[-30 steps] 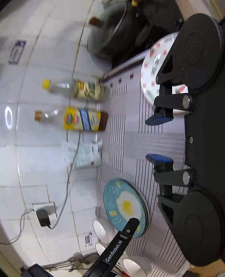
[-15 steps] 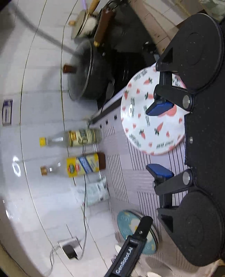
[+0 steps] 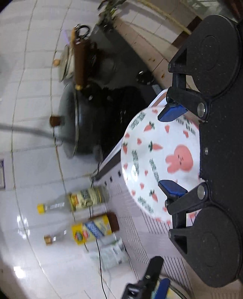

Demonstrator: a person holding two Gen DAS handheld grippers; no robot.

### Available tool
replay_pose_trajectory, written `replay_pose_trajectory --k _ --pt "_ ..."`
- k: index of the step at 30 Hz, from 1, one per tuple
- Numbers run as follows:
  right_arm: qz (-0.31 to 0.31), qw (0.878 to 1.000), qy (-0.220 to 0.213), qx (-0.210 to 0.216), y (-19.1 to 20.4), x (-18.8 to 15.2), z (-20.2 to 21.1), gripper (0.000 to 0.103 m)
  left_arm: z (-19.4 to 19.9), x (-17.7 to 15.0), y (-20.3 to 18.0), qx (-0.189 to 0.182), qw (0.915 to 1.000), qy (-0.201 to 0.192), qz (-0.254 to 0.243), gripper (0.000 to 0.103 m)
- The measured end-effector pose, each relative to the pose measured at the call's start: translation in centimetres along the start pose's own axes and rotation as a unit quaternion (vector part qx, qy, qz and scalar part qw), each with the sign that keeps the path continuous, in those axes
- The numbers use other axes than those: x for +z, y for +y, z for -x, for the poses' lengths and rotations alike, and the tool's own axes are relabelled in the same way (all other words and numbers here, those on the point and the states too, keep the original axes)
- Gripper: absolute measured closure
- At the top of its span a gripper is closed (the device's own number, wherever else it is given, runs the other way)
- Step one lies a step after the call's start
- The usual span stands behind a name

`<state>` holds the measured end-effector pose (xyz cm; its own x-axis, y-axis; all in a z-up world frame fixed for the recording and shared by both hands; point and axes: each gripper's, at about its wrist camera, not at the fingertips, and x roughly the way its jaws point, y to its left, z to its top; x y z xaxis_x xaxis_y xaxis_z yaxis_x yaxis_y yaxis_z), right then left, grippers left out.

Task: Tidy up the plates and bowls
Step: 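Grasp the rim of the white LOVELY BEAR bunny plate with both grippers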

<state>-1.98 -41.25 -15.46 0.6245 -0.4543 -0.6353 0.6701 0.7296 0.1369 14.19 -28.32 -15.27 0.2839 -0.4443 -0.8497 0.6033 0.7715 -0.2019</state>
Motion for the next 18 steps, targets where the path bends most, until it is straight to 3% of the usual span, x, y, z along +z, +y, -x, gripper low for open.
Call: replay_pose_trajectory --k 6,12,16,18 --pt "-0.021 0.999 0.013 -0.032 -1.7 -0.6 -2.3 0.03 -2.9 -0.4 -1.1 -0.005 0.9997 0.02 -0.013 0.026" --pt "-0.045 0.998 0.026 -0.022 -2.5 -1.4 -3.3 0.03 -5.4 -0.5 -1.4 -0.01 0.999 0.039 -0.02 0.026" --pt "-0.027 0.999 0.024 -0.028 -2.1 -1.9 -3.6 0.031 -6.4 -0.4 -1.4 -0.033 0.9979 0.052 -0.019 0.032" --pt "-0.006 0.999 0.026 -0.02 -1.5 -2.2 -3.7 0.038 -6.7 -0.4 -1.3 -0.039 0.9973 0.059 -0.019 0.043"
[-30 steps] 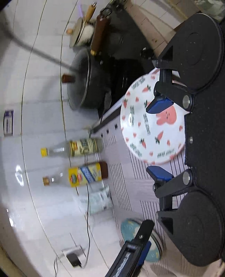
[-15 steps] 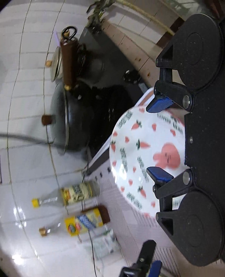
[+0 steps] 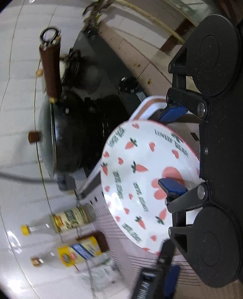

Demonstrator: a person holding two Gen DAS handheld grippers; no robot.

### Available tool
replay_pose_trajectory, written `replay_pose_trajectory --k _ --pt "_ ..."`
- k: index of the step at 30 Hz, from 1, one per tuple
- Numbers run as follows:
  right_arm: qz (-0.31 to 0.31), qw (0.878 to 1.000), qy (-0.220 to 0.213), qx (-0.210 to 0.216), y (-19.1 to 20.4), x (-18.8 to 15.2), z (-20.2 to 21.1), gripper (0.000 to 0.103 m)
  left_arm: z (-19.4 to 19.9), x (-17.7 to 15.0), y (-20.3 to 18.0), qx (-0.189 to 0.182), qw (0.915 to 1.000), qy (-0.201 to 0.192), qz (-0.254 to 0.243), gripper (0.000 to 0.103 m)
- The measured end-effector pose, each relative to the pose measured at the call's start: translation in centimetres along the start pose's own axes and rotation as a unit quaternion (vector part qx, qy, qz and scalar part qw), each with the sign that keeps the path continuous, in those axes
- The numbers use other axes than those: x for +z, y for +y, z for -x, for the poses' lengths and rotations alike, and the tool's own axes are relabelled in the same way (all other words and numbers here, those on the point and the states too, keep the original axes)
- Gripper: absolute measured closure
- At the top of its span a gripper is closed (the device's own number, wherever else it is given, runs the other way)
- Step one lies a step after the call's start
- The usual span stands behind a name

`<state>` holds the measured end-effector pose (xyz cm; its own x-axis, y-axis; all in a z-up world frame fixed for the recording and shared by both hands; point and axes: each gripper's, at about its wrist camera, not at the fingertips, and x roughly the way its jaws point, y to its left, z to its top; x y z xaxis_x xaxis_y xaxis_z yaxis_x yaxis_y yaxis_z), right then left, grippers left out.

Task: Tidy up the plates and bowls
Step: 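Grasp the rim of the white LOVELY BEAR bunny plate with both grippers, then carry the bunny plate onto the blue plate and lower it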

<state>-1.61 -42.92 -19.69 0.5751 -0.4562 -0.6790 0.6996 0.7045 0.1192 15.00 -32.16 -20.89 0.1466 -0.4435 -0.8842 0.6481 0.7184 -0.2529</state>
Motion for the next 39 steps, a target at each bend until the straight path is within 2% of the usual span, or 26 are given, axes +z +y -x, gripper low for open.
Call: replay_pose_trajectory --k 2,4,6,9,14,17,19,21,22,24,26,32,39 --pt "0.007 1.0 -0.005 -0.002 0.3 -0.2 0.2 0.041 -0.3 0.1 0.1 -0.001 1.0 0.004 -0.002 0.049" --pt "0.009 1.0 -0.008 -0.012 0.4 -0.2 0.2 0.048 -0.3 0.2 0.0 -0.012 0.9999 0.0 -0.009 0.062" --pt "0.007 1.0 -0.01 -0.023 0.2 -0.3 0.2 0.06 -0.5 0.3 -0.2 -0.028 0.9996 0.002 -0.009 0.077" --pt "-0.009 1.0 -0.011 -0.021 -0.5 -0.1 0.3 0.065 -1.2 0.4 -0.3 -0.047 0.9989 0.002 0.002 0.085" --pt "-0.021 1.0 -0.008 -0.005 -1.1 0.0 -0.1 0.065 -1.4 0.3 -0.1 -0.053 0.9984 -0.008 0.018 0.085" --pt "-0.075 0.997 -0.001 0.038 -2.3 0.1 -0.9 0.062 -1.4 0.1 0.1 -0.058 0.9978 -0.013 0.027 0.085" --pt "-0.057 0.998 -0.004 0.041 -2.1 0.1 -1.2 0.062 -1.2 -0.1 0.1 -0.057 0.9977 -0.015 0.034 0.086" --pt "-0.056 0.998 -0.001 0.04 -2.0 0.2 -1.2 0.065 -0.7 -0.4 -0.2 -0.041 0.9986 -0.024 0.025 0.085" --pt "-0.064 0.997 0.002 0.041 -2.2 0.3 -1.2 0.071 -0.4 -0.6 -0.4 -0.027 0.999 -0.032 0.014 0.084" --pt "-0.077 0.995 0.003 0.057 -2.4 0.4 -0.9 0.077 0.5 -0.8 -0.3 -0.013 0.9988 -0.048 -0.005 0.084" --pt "-0.059 0.996 0.0 0.069 -1.9 0.4 -0.5 0.077 1.1 -0.9 0.2 -0.005 0.9989 -0.045 -0.013 0.084" --pt "-0.056 0.992 0.03 0.111 -0.6 0.2 -0.5 0.077 3.3 -2.2 2.0 0.019 0.9982 -0.053 -0.021 0.084" --pt "-0.034 0.987 0.033 0.153 1.7 -0.3 0.7 0.076 6.4 -3.4 4.7 0.03 0.9982 -0.053 0.003 0.084"
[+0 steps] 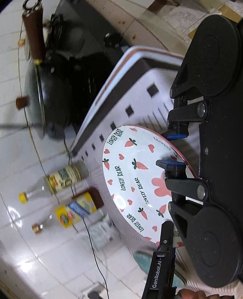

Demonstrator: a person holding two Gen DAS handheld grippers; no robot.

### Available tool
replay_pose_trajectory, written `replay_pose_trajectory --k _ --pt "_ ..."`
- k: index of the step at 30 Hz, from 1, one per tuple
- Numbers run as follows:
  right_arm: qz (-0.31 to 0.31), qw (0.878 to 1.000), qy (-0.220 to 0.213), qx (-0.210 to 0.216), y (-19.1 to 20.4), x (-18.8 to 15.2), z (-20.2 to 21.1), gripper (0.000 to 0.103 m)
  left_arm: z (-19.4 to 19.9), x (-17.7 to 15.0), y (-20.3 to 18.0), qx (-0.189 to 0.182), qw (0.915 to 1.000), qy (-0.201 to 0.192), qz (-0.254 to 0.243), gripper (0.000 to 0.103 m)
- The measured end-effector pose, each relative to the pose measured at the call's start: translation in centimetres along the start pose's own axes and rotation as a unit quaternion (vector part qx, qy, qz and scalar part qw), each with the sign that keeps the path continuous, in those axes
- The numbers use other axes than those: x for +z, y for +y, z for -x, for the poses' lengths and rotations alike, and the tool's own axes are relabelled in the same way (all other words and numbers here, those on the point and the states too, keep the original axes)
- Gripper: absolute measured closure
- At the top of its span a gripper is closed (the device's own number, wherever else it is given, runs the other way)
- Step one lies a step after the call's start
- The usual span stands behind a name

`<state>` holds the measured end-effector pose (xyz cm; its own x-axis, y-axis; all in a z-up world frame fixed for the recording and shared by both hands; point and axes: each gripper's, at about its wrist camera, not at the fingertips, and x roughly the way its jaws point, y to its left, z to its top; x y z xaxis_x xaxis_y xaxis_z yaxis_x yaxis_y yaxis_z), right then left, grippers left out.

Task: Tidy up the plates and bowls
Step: 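Carry the bunny plate onto the blue plate and lower it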

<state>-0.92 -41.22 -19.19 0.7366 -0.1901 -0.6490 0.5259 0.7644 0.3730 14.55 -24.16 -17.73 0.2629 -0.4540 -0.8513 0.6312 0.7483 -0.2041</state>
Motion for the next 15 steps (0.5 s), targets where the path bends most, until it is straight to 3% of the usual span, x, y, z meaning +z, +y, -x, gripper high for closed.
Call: replay_pose_trajectory --k 4,15 --pt "0.018 0.999 -0.003 0.028 1.7 -0.1 0.6 0.076 2.4 -0.4 1.3 0.012 0.9998 -0.01 0.009 0.084" --pt "0.092 0.99 0.003 0.104 8.3 0.1 1.0 0.076 8.5 -2.9 7.6 0.037 0.9943 -0.041 0.091 0.084"
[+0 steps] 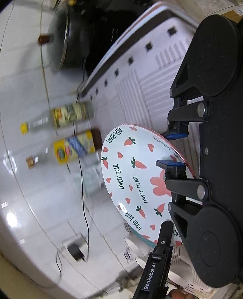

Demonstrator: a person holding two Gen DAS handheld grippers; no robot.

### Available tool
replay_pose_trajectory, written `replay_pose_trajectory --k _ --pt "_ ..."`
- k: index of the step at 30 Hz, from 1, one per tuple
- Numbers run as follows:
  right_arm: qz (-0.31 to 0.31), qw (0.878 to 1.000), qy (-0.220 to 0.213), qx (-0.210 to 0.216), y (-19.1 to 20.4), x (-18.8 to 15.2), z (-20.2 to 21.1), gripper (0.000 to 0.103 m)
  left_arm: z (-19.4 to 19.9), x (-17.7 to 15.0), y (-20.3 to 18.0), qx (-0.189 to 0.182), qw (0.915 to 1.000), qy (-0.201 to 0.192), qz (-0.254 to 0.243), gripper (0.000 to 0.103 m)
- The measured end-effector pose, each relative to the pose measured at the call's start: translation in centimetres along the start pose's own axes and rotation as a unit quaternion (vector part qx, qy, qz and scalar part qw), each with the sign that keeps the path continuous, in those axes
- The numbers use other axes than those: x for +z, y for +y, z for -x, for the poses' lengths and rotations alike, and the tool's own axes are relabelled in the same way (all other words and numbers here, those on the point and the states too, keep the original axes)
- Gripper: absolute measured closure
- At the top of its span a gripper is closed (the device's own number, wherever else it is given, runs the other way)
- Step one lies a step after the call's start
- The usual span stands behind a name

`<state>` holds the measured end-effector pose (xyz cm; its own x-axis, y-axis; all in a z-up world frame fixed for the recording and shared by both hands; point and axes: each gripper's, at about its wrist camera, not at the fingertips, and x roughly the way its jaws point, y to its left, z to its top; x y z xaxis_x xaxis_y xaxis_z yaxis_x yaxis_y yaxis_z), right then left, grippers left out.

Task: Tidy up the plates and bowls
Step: 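Carry the bunny plate onto the blue plate and lower it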

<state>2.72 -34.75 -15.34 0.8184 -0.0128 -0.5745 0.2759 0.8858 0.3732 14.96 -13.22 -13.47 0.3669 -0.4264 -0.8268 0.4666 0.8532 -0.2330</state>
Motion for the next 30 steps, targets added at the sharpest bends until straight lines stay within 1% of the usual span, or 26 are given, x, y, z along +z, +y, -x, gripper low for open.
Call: replay_pose_trajectory --k 8,13,17,20,23,25,28,30 --pt "0.039 0.998 0.02 0.054 4.5 0.9 -2.7 0.076 2.5 -0.4 5.0 0.028 0.9977 -0.013 0.061 0.084" --pt "0.06 0.995 0.039 0.074 7.0 1.4 -4.6 0.076 2.4 -0.4 7.6 0.04 0.9938 -0.016 0.103 0.084" --pt "0.074 0.992 0.056 0.08 8.4 1.8 -6.7 0.076 1.6 -0.1 9.5 0.045 0.9906 -0.012 0.128 0.084" --pt "0.079 0.991 0.064 0.085 9.1 1.9 -8.5 0.076 0.7 0.7 10.9 0.046 0.9885 -0.001 0.144 0.084" --pt "0.076 0.991 0.073 0.084 9.8 2.0 -10.0 0.076 0.1 1.4 11.5 0.051 0.9877 0.01 0.148 0.084" --pt "0.074 0.991 0.083 0.078 10.2 2.2 -10.9 0.076 -0.3 1.8 12.0 0.047 0.986 0.016 0.159 0.083" --pt "0.077 0.991 0.087 0.068 10.8 2.8 -11.9 0.076 -0.7 2.5 12.5 0.05 0.9842 0.022 0.169 0.083" --pt "0.071 0.991 0.095 0.069 10.9 3.2 -12.6 0.076 -0.8 2.9 12.8 0.052 0.9828 0.028 0.175 0.083"
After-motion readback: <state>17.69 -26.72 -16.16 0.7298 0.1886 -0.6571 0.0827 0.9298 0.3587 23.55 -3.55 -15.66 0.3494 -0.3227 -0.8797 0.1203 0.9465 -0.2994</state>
